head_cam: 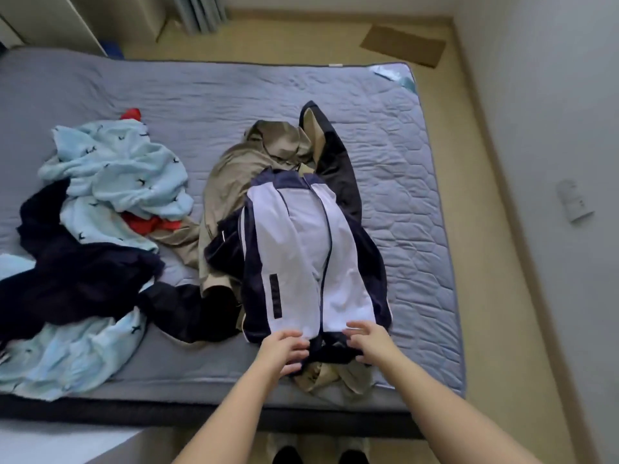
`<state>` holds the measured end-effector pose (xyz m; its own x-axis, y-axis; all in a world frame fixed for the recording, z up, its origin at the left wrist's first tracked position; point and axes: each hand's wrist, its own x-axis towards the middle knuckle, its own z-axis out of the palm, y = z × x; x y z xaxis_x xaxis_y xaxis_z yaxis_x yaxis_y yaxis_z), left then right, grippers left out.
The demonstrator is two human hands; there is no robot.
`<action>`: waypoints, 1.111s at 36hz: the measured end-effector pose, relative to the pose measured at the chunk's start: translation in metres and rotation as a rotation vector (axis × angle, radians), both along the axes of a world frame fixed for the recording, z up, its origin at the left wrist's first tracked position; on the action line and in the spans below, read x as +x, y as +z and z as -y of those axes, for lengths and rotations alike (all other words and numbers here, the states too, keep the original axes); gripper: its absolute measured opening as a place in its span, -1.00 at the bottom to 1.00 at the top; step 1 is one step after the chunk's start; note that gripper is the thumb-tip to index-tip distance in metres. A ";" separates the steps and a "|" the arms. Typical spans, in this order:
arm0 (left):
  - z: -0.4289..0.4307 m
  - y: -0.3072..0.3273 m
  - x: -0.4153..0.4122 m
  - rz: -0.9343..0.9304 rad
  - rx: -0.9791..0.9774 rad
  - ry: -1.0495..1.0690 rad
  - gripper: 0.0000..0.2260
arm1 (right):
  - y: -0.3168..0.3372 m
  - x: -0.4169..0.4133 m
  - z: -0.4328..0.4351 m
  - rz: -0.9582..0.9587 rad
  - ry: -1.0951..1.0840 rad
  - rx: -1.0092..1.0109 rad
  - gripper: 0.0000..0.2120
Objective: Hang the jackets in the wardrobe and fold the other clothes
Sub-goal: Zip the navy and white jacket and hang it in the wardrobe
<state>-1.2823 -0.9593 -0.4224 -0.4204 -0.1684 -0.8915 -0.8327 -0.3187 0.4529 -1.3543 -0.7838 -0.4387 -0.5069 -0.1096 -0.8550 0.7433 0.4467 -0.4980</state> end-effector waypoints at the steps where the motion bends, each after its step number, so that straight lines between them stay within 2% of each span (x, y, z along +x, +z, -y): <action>1: -0.007 -0.017 0.007 0.022 0.022 0.038 -0.89 | -0.019 0.009 -0.004 0.031 -0.032 0.008 -0.67; 6: -0.033 -0.107 0.036 0.129 0.088 0.205 -0.86 | -0.112 0.045 -0.019 0.188 -0.208 0.018 -0.75; 11: -0.051 -0.181 0.044 0.214 0.157 0.337 -0.85 | -0.188 0.050 -0.020 0.343 -0.647 -0.152 -0.77; 14: -0.057 -0.215 0.041 0.206 0.212 0.517 -0.84 | -0.218 0.041 -0.011 0.400 -0.792 -0.265 -0.73; 17: -0.058 -0.233 0.033 0.135 0.251 0.686 -0.83 | -0.229 0.030 0.001 0.395 -0.836 -0.305 -0.74; 21: -0.059 -0.245 0.023 0.030 0.199 0.747 -0.86 | -0.238 0.022 0.006 0.314 -0.880 -0.351 -0.87; 25: -0.046 -0.247 0.016 0.028 -0.068 0.766 -0.91 | -0.238 0.019 -0.005 0.218 -1.003 -0.328 -0.81; 27: -0.041 -0.248 0.012 0.003 -0.138 0.737 -0.92 | -0.241 0.020 -0.008 0.209 -0.950 -0.310 -0.79; 30: -0.042 -0.251 0.003 -0.058 -0.040 0.579 -0.91 | -0.244 0.022 0.000 0.216 -0.786 -0.324 -0.81; 32: -0.046 -0.255 -0.004 -0.017 0.046 0.391 -0.93 | -0.247 0.020 0.007 0.214 -0.658 -0.295 -0.79; 34: -0.049 -0.258 -0.010 0.078 0.041 0.212 -0.82 | -0.251 0.017 0.013 0.190 -0.537 -0.213 -0.69; 37: -0.047 -0.260 -0.017 0.058 -0.004 0.296 -0.89 | -0.254 0.011 0.014 0.102 -0.412 -0.058 -0.61; 40: -0.045 -0.252 -0.020 -0.006 0.029 0.427 -0.86 | -0.252 0.010 0.008 0.029 -0.352 0.008 -0.61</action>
<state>-1.3027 -0.9142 -0.6747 -0.3233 -0.3033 -0.8964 -0.6204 -0.6473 0.4428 -1.3448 -0.7915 -0.6903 -0.4877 0.0745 -0.8698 0.8664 0.1640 -0.4717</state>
